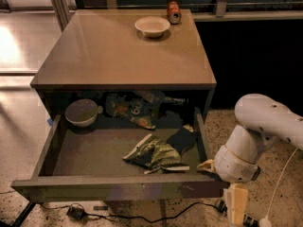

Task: Open top drawer

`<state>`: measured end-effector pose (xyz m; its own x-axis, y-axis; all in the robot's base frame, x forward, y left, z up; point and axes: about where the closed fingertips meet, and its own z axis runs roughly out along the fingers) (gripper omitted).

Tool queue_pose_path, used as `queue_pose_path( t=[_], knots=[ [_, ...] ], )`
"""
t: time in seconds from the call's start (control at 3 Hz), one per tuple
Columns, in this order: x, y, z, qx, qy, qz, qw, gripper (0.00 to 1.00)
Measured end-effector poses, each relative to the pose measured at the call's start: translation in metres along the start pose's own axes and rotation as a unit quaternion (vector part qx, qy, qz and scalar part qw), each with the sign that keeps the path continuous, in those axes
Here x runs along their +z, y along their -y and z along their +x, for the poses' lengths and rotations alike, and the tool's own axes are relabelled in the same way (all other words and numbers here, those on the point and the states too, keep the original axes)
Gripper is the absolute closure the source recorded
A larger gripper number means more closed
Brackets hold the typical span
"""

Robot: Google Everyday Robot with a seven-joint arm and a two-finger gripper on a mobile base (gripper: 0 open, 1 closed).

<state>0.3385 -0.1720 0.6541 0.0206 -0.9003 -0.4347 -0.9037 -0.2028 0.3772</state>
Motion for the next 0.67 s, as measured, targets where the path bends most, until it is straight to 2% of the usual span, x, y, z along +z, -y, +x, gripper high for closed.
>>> queue_pose_path(
  t=[0.67],
  knots=[
    [0.0024,-0.0053,-0.0002,0.000,-0.001,-0.003,1.0000,0.00]
  ],
)
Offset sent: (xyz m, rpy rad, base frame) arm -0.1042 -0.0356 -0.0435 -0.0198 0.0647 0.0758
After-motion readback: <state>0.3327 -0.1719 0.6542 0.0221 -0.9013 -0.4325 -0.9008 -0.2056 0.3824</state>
